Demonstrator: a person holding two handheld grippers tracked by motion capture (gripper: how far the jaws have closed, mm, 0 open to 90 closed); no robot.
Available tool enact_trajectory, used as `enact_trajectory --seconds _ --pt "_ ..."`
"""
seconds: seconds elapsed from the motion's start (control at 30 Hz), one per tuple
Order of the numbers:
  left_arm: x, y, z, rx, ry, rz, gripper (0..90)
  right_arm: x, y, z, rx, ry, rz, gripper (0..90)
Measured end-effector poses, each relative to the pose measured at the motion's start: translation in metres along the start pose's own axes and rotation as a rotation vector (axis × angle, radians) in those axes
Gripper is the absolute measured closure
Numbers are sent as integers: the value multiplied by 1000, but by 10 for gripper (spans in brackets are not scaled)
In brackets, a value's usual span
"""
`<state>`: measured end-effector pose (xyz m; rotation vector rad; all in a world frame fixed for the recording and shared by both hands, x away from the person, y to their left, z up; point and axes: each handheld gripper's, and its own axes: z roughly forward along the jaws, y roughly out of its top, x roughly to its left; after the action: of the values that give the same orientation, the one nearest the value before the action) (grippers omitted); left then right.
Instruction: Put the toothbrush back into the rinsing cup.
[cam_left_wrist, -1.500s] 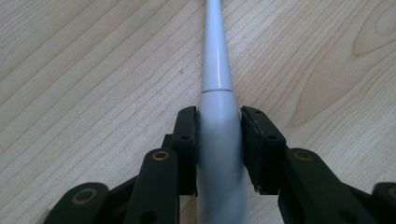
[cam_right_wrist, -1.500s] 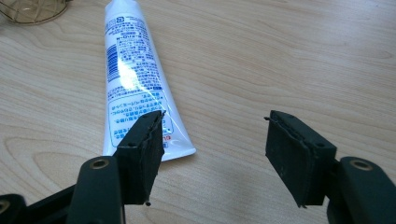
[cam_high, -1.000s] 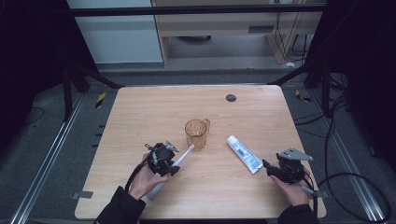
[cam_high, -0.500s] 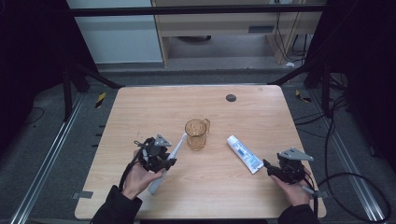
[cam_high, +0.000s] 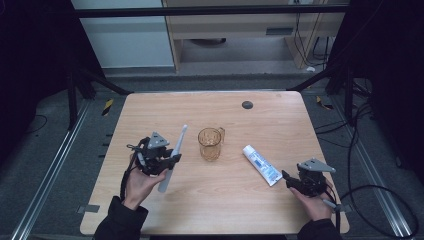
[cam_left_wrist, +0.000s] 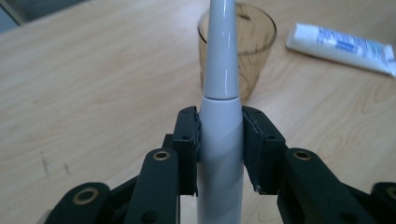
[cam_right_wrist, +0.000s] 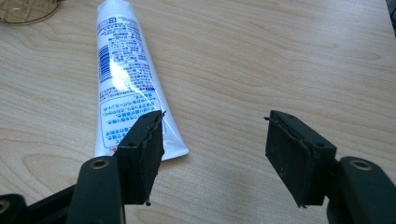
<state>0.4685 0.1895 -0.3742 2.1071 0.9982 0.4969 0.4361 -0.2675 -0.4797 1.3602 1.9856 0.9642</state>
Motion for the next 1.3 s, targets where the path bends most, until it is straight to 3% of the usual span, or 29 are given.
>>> enact_trajectory --seconds 0.2,0.57,0.73,1.07,1.3 --pt "10 15 -6 -106 42 -30 676 0 0 0 0 -3 1 369" --pt "21 46 -4 -247 104 -74 676 0 -1 0 -8 -6 3 362" --pt "25 58 -2 -318 102 -114 676 0 -1 1 -6 -8 0 361" --pt "22 84 11 -411 95 -148 676 0 -1 2 -11 -11 -3 361" --pt "15 95 21 -466 95 -148 675 0 -1 2 -10 -4 1 360"
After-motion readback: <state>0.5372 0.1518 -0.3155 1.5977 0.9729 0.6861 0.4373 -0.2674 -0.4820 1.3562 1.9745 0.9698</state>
